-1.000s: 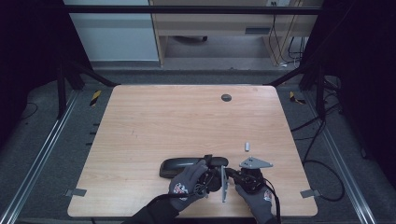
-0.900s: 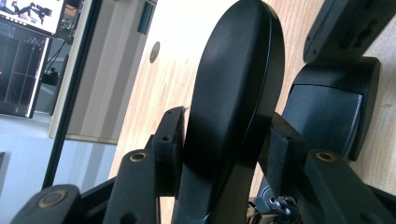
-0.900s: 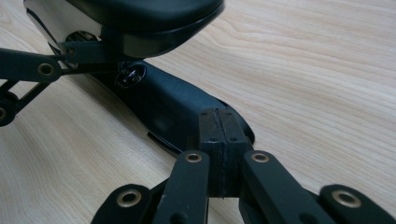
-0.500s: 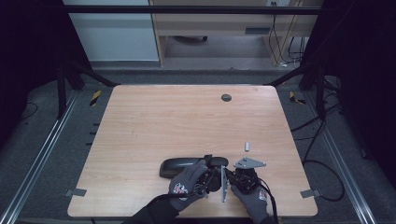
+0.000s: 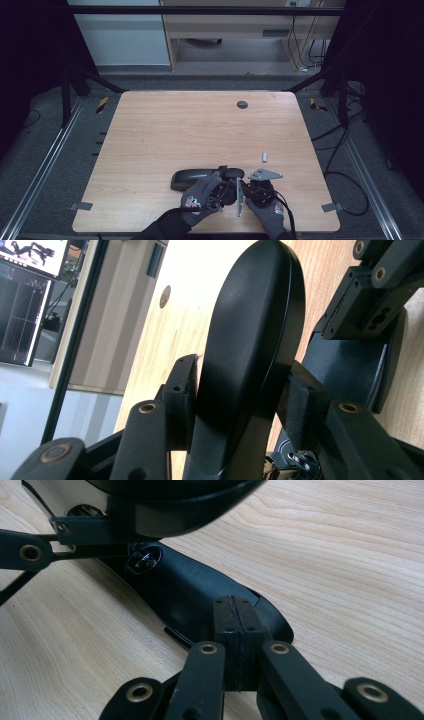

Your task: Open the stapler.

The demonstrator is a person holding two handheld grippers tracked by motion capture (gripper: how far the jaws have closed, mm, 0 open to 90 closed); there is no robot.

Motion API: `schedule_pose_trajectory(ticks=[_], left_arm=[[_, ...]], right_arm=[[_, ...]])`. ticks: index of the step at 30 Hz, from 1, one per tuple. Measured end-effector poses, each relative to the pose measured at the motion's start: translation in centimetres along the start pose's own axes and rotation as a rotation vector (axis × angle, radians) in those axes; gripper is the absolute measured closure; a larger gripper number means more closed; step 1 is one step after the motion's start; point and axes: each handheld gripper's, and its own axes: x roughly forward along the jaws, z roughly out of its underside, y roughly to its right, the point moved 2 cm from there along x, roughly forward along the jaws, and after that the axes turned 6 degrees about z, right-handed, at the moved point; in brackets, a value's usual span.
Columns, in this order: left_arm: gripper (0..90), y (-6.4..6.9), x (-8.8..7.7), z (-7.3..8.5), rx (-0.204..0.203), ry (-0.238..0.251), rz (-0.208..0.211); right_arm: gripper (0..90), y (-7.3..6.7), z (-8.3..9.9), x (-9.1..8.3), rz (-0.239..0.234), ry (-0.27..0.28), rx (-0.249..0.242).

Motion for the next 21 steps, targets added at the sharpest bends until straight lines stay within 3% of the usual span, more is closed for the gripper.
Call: schedule_pose_trajectory(ticks=[9,21], left_arm=[[55.0,-0.9,-0.9,0.2,-0.039,0.03,-0.008],[56.0,-2.4,-2.2,0.8,-0.126,0.075,-0.007]], right_arm=[[90.0,0.0,0.0,0.0,0.004,0.0,0.012],[90.0,-0.1,0.0,0.0,0.006,0.0,0.015]])
